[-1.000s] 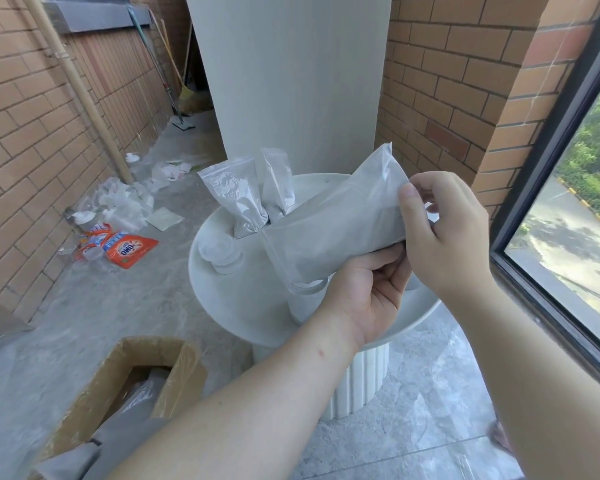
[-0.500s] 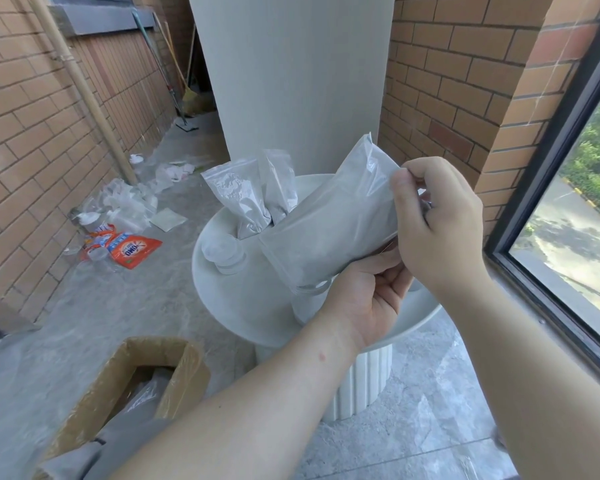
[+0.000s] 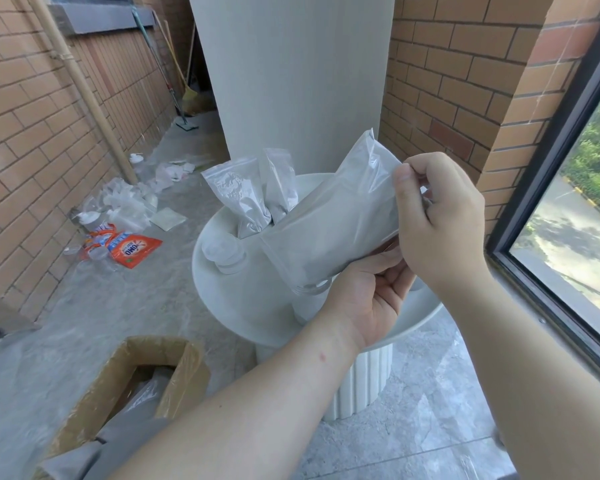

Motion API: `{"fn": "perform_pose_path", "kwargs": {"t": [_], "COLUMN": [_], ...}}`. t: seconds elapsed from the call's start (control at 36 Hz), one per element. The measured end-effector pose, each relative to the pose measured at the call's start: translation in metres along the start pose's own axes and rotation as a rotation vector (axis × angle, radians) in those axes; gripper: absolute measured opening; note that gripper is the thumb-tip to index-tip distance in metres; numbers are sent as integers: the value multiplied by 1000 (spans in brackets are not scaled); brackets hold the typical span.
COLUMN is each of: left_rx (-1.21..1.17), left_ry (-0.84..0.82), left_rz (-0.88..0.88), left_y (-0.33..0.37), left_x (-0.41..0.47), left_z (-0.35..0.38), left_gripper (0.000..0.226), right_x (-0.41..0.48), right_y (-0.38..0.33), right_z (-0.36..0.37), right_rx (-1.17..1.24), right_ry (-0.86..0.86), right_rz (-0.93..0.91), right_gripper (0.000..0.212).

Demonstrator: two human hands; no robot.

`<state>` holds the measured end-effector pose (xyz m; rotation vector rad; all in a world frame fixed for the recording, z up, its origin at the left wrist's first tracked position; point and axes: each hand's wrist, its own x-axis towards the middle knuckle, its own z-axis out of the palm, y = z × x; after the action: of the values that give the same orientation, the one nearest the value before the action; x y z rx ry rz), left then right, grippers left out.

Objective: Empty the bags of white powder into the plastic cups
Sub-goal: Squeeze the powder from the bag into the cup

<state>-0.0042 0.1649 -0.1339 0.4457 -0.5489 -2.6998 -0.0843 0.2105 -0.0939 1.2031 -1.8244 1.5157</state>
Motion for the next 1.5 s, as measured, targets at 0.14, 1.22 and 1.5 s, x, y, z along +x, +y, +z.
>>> {"fn": "perform_pose_path", "kwargs": {"t": [0.14, 1.22, 1.5], "left_rx": [14, 24, 12], "left_ry": [2, 17, 31], "left_rz": [10, 22, 14], "left_y": [0, -1, 0], "left_x": [0, 0, 0], "left_z": [0, 0, -1], "left_gripper": [42, 40, 38], "right_x": [-1, -1, 0], "right_y": [-1, -2, -3], "right_z": [2, 2, 1], "right_rx": [-6, -25, -20], "right_ry": [8, 17, 9], "right_rz": [-18, -43, -45], "right_gripper": [20, 20, 20]}}
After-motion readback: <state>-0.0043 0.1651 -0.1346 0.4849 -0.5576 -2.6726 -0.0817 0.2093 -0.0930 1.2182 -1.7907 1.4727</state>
